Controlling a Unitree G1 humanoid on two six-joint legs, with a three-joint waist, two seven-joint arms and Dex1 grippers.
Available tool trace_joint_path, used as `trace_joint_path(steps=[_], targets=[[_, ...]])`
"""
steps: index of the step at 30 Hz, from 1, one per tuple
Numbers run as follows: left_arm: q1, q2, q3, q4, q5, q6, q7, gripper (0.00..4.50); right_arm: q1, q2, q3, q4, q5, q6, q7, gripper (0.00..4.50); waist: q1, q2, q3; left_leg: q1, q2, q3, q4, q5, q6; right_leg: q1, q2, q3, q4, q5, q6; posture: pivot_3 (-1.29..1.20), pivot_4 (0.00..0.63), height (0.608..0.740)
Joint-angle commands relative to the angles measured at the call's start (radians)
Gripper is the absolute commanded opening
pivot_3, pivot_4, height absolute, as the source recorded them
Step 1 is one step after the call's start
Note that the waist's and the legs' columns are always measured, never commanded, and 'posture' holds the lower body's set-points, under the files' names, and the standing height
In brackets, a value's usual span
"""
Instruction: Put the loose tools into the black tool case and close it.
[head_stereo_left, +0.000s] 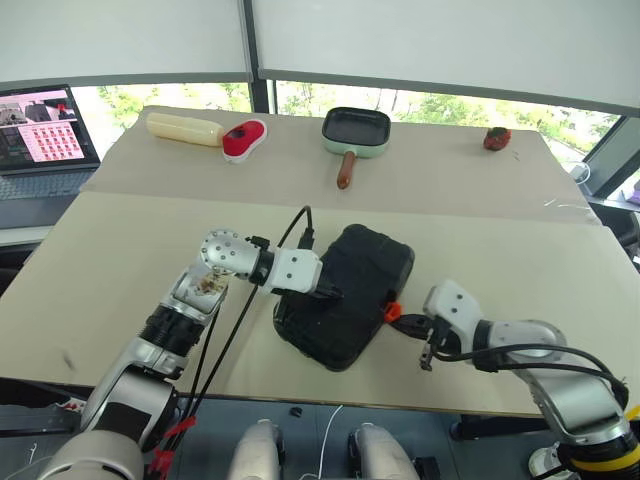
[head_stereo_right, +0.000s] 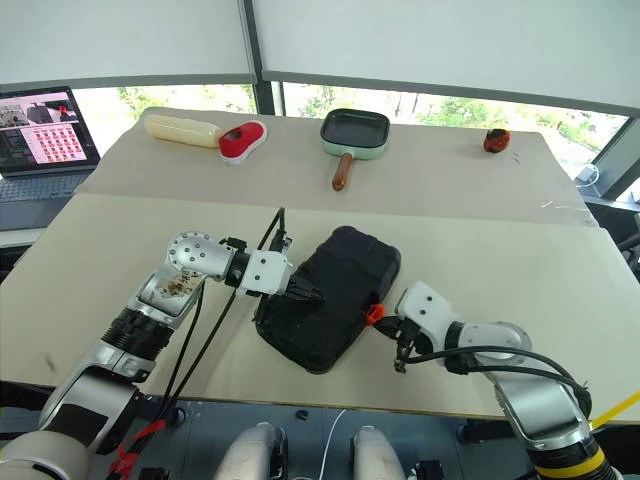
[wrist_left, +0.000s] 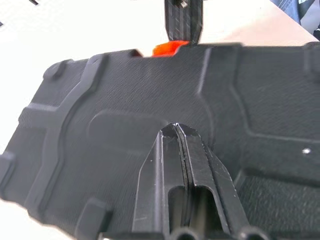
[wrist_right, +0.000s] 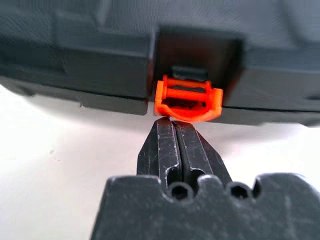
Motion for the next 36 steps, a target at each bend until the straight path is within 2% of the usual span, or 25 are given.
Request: trace_joint_path(steps=[1, 6, 11, 15, 22, 27, 32, 36], targets=[[0.017, -0.013, -0.055, 0.043, 0.052, -0.022, -0.007, 0.05, -0.004, 0.012, -0.053, -0.118, 0.064, -0.012, -0.010, 0.00, 0.000, 0.003, -0.003, 0.000, 0.000, 0.000, 0.000, 0.000, 0.000, 0.000, 0.000, 0.000, 0.000, 0.000, 0.000, 0.00, 0.150, 0.740], [0.010, -0.026, -0.063, 0.071, 0.066, -0.044, -0.005, 0.05, 0.030, -0.014, -0.045, -0.109, 0.051, -0.027, 0.000, 0.00, 0.013, 0.004, -0.004, 0.001, -0.001, 0.000, 0.000, 0.000, 0.000, 0.002, -0.001, 0.000, -0.001, 0.000, 0.000, 0.00, 0.150, 0.740], [0.000, -0.023, -0.057, 0.086, 0.066, -0.052, -0.008, 0.05, 0.086, -0.089, -0.094, -0.092, 0.075, -0.021, 0.068, 0.00, 0.014, 0.005, -0.005, 0.001, -0.002, 0.000, 0.000, 0.000, 0.000, 0.002, -0.001, 0.000, -0.001, 0.000, 0.000, 0.00, 0.150, 0.740], [-0.001, -0.015, -0.053, 0.088, 0.067, -0.055, -0.009, 0.05, 0.102, -0.131, -0.061, 0.022, -0.004, -0.075, 0.060, 0.00, 0.012, 0.006, -0.006, 0.001, -0.002, 0.000, 0.000, 0.000, 0.000, 0.003, -0.002, 0.000, -0.001, 0.000, 0.001, 0.00, 0.150, 0.740], [-0.001, -0.013, -0.050, 0.077, 0.065, -0.044, -0.009, 0.05, -0.045, -0.040, 0.040, 0.193, -0.090, -0.131, -0.014, 0.00, 0.009, 0.008, -0.007, 0.002, -0.002, 0.000, 0.000, 0.001, 0.001, 0.003, -0.001, 0.001, -0.001, 0.000, 0.001, 0.00, 0.150, 0.740], [-0.001, -0.009, -0.048, 0.083, 0.066, -0.042, -0.006, 0.05, -0.134, 0.010, 0.057, 0.138, -0.046, -0.068, -0.017, 0.00, 0.010, 0.008, -0.007, 0.002, -0.002, 0.000, 0.000, 0.001, 0.001, 0.002, -0.001, 0.001, -0.001, 0.000, 0.001, 0.00, 0.150, 0.740], [0.003, -0.011, -0.048, 0.097, 0.071, -0.044, 0.003, 0.05, -0.212, 0.061, 0.017, 0.047, 0.057, 0.060, -0.029, 0.00, -0.003, 0.008, -0.008, 0.002, 0.000, 0.000, 0.000, 0.001, 0.001, 0.002, 0.000, 0.001, 0.000, 0.000, 0.000, 0.00, 0.150, 0.740], [0.007, -0.018, -0.048, 0.110, 0.076, -0.047, 0.014, 0.05, -0.232, 0.065, 0.015, 0.030, 0.067, 0.095, -0.040, 0.00, -0.008, 0.015, -0.011, 0.002, 0.000, 0.000, 0.000, 0.001, 0.001, 0.002, 0.001, 0.002, 0.000, 0.000, 0.000, 0.00, 0.150, 0.740]])
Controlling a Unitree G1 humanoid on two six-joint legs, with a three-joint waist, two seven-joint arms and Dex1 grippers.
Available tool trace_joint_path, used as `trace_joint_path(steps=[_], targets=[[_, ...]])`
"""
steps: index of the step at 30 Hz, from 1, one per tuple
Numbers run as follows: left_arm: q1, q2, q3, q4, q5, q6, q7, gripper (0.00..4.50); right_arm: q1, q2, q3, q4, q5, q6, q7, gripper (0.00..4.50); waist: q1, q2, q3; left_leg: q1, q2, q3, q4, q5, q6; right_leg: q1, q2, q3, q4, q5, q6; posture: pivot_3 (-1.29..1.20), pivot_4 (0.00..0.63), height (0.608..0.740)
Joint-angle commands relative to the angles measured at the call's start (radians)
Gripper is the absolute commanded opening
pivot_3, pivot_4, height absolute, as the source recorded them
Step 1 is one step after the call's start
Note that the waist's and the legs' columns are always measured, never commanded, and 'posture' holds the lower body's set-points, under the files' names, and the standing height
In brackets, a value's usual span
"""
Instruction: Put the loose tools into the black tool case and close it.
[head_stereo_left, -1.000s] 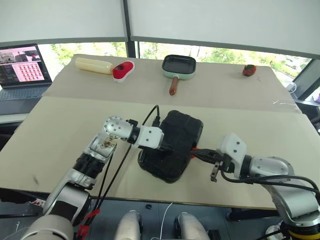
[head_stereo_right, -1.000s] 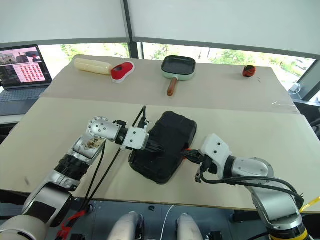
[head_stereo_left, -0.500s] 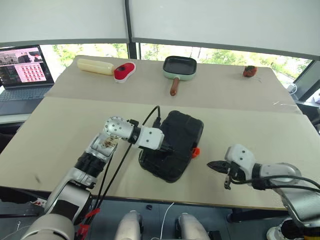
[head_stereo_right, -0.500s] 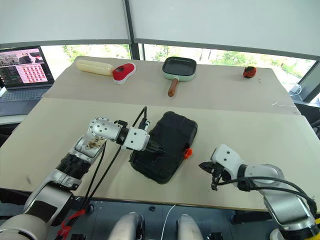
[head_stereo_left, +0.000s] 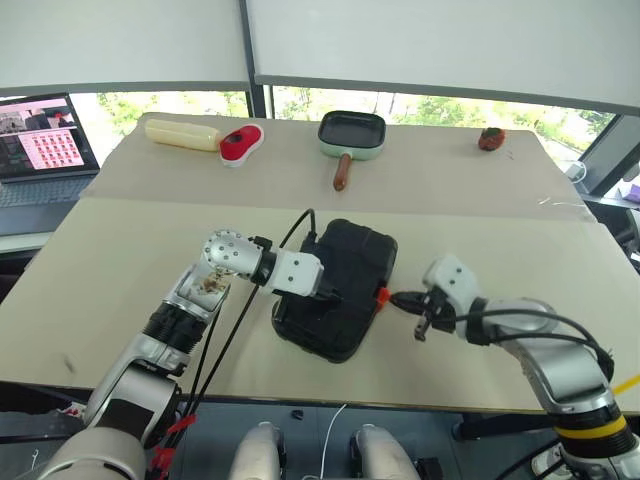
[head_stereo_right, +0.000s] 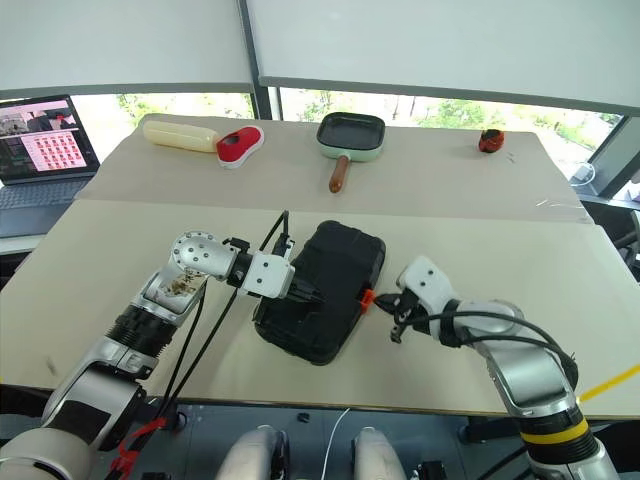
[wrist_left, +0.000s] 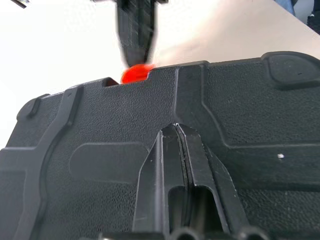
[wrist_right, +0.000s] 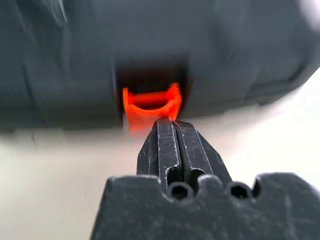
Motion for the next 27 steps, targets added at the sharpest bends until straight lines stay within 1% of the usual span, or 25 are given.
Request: trace_joint_path(steps=[1, 3, 6, 8, 9, 10, 11, 12, 13, 14, 15, 16, 18, 19, 20, 22, 23, 27], targets=[[0.028, -0.010, -0.040, 0.046, 0.053, 0.009, 0.019, 0.05, -0.014, 0.000, -0.013, -0.060, 0.037, 0.019, -0.004, 0.00, 0.007, 0.000, 0.000, 0.000, 0.000, 0.000, 0.000, 0.000, 0.000, 0.000, 0.000, 0.000, 0.000, 0.000, 0.000, 0.00, 0.150, 0.740], [0.031, -0.011, -0.040, 0.047, 0.054, 0.008, 0.022, 0.05, -0.006, -0.014, -0.014, -0.058, 0.036, 0.020, -0.003, 0.00, 0.018, 0.000, -0.001, 0.000, 0.000, 0.000, 0.000, 0.000, 0.000, 0.001, 0.000, -0.001, -0.001, 0.000, 0.000, 0.00, 0.150, 0.740], [0.036, -0.004, -0.032, 0.046, 0.049, 0.014, 0.028, 0.05, 0.013, -0.048, -0.020, -0.058, 0.026, 0.000, 0.010, 0.00, 0.021, 0.000, -0.001, -0.001, -0.002, 0.001, 0.000, 0.000, 0.000, 0.000, -0.002, 0.000, -0.001, 0.000, 0.001, 0.00, 0.150, 0.740], [0.043, 0.011, -0.010, 0.035, 0.029, 0.049, 0.028, 0.05, 0.028, -0.075, -0.056, -0.063, 0.056, 0.019, 0.027, 0.00, 0.020, 0.000, -0.001, -0.001, -0.002, 0.001, 0.000, 0.000, 0.000, 0.000, -0.002, 0.000, -0.001, 0.000, 0.001, 0.00, 0.150, 0.740], [0.050, 0.027, 0.010, 0.021, 0.008, 0.083, 0.021, 0.02, 0.043, -0.095, -0.085, -0.068, 0.080, 0.026, 0.045, 0.29, 0.019, 0.000, -0.001, -0.001, -0.002, 0.001, 0.000, 0.000, 0.000, 0.000, -0.002, 0.000, -0.001, 0.000, 0.001, 0.00, 0.150, 0.740], [0.059, 0.044, 0.030, 0.007, -0.012, 0.114, 0.016, 0.27, 0.059, -0.115, -0.113, -0.072, 0.104, 0.035, 0.066, 0.58, 0.019, 0.000, -0.001, -0.001, -0.002, 0.001, 0.000, 0.000, 0.000, 0.000, -0.002, 0.000, -0.001, 0.000, 0.001, 0.00, 0.150, 0.740], [0.073, 0.077, 0.067, -0.019, -0.048, 0.179, 0.006, 0.55, 0.088, -0.149, -0.157, -0.076, 0.141, 0.033, 0.114, 0.77, 0.017, 0.000, 0.000, -0.001, -0.002, 0.000, 0.000, 0.000, 0.000, -0.001, -0.002, 0.000, -0.001, 0.000, 0.001, 0.00, 0.150, 0.740], [0.084, 0.100, 0.092, -0.041, -0.073, 0.226, 0.001, 0.76, 0.109, -0.173, -0.187, -0.079, 0.167, 0.030, 0.147, 1.08, 0.012, -0.001, 0.000, -0.001, -0.001, 0.000, 0.000, 0.000, 0.000, -0.001, -0.001, 0.000, -0.001, 0.000, 0.001, 0.00, 0.150, 0.740], [0.098, 0.134, 0.122, -0.063, -0.099, 0.266, -0.008, 1.14, 0.133, -0.199, -0.226, -0.077, 0.199, 0.028, 0.188, 1.43, 0.006, -0.001, 0.000, -0.002, 0.000, 0.000, 0.000, 0.000, 0.000, -0.002, -0.001, 0.000, -0.001, 0.000, 0.000, 0.00, 0.150, 0.740], [0.117, 0.190, 0.167, -0.084, -0.138, 0.315, -0.026, 1.38, 0.164, -0.230, -0.278, -0.059, 0.234, 0.024, 0.240, 1.70, -0.002, -0.001, 0.000, -0.002, 0.000, 0.000, -0.002, 0.000, 0.000, -0.002, -0.001, 0.000, -0.001, 0.000, 0.000, 0.00, 0.150, 0.740], [0.132, 0.228, 0.195, -0.101, -0.163, 0.348, -0.035, 1.83, 0.186, -0.252, -0.314, -0.045, 0.258, 0.020, 0.272, 2.09, -0.008, -0.001, 0.000, -0.001, 0.000, 0.000, -0.003, 0.000, 0.000, -0.002, 0.000, 0.000, -0.001, -0.001, -0.001, 0.00, 0.150, 0.740], [0.145, 0.263, 0.223, -0.115, -0.187, 0.382, -0.044, 2.11, 0.208, -0.273, -0.344, -0.029, 0.274, 0.010, 0.306, 2.35, -0.015, -0.001, 0.001, -0.001, 0.001, 0.000, -0.003, 0.000, 0.000, -0.002, 0.001, 0.000, -0.001, -0.001, -0.001, 0.00, 0.150, 0.740], [0.173, 0.340, 0.291, -0.129, -0.248, 0.469, -0.069, 2.91, 0.256, -0.317, -0.409, 0.013, 0.302, -0.009, 0.389, 3.12, -0.018, -0.001, 0.001, 0.000, 0.002, -0.001, -0.004, 0.000, 0.000, -0.002, 0.002, 0.001, 0.000, -0.002, -0.002, 0.00, 0.150, 0.740], [0.189, 0.397, 0.339, -0.125, -0.285, 0.534, -0.090, 3.22, 0.278, -0.343, -0.448, 0.041, 0.324, -0.006, 0.441, 3.44, -0.017, -0.001, 0.002, 0.000, 0.002, -0.001, -0.004, 0.000, 0.000, -0.002, 0.002, 0.000, 0.000, -0.002, -0.002, 0.00, 0.150, 0.740], [0.210, 0.453, 0.382, -0.118, -0.316, 0.587, -0.113, 3.61, 0.295, -0.365, -0.479, 0.068, 0.340, -0.003, 0.480, 3.80, -0.015, -0.002, 0.003, -0.001, 0.002, -0.001, -0.004, 0.000, 0.000, -0.003, 0.002, 0.000, 0.000, -0.002, -0.002, 0.00, 0.150, 0.740], [0.254, 0.524, 0.442, -0.111, -0.348, 0.626, -0.137, 4.23, 0.308, -0.387, -0.510, 0.112, 0.360, -0.006, 0.521, 4.41, -0.015, -0.007, 0.007, -0.001, 0.002, 0.000, -0.004, 0.000, 0.000, -0.004, 0.001, 0.000, 0.000, -0.003, -0.001, 0.00, 0.150, 0.740], [0.270, 0.540, 0.457, -0.111, -0.355, 0.627, -0.137, 4.45, 0.311, -0.391, -0.515, 0.125, 0.366, -0.010, 0.530, 4.50, -0.015, -0.008, 0.008, -0.001, 0.003, 0.000, -0.004, 0.000, 0.000, -0.004, 0.001, 0.000, 0.000, -0.003, -0.002, 0.00, 0.150, 0.740], [0.333, 0.550, 0.508, -0.111, -0.364, 0.616, -0.112, 4.45, 0.319, -0.393, -0.504, 0.158, 0.362, -0.034, 0.555, 4.50, -0.002, -0.009, 0.008, -0.001, 0.000, 0.001, -0.004, 0.000, 0.000, -0.004, -0.003, -0.001, -0.001, -0.003, -0.001, 0.00, 0.150, 0.740]])
